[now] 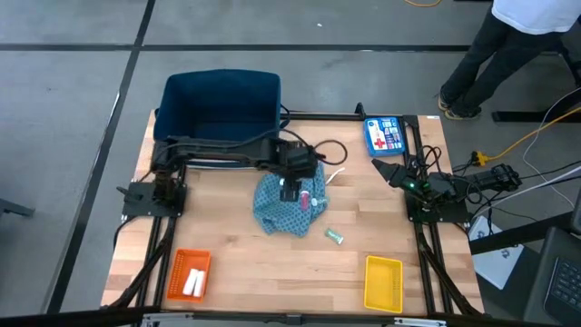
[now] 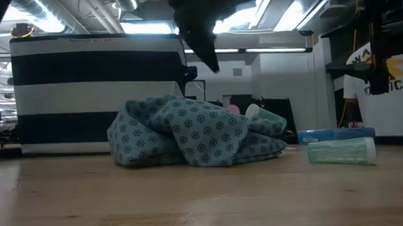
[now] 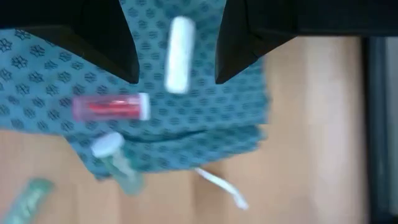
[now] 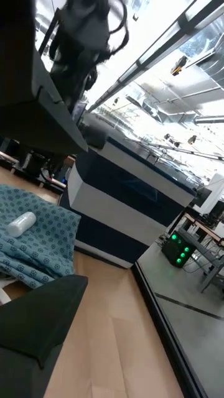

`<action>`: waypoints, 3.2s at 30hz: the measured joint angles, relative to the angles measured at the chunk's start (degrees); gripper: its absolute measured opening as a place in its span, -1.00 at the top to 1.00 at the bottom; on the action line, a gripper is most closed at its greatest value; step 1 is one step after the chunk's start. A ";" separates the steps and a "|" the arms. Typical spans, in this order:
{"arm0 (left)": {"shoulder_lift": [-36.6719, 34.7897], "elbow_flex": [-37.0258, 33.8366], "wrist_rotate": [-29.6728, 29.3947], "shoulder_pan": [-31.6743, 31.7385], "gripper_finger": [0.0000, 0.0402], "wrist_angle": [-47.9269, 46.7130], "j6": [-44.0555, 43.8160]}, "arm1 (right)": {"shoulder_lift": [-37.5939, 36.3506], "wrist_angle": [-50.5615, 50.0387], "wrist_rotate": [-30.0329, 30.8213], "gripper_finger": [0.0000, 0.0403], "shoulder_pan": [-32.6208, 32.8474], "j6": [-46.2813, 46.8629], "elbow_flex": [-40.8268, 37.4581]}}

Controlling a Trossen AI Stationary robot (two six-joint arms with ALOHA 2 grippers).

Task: Pick & Place Medicine items
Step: Put the white rolled gauze into the orange bin

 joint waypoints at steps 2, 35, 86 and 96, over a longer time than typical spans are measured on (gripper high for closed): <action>1.99 0.00 2.59 0.19 -0.04 0.05 1.27 | 0.00 0.08 0.01 -0.66 -0.03 0.02 0.00; 12.91 -0.04 5.08 4.73 -0.03 -7.77 0.15 | 0.00 -0.12 1.08 -0.66 -0.03 -1.47 0.00; 1.45 24.15 7.56 -4.70 0.73 -23.66 -62.70 | 0.00 0.14 -3.80 -0.66 0.03 -3.48 0.00; -5.02 22.00 -10.79 -24.13 0.69 -35.49 -90.45 | 0.00 0.32 -5.09 -0.66 0.01 -2.52 0.00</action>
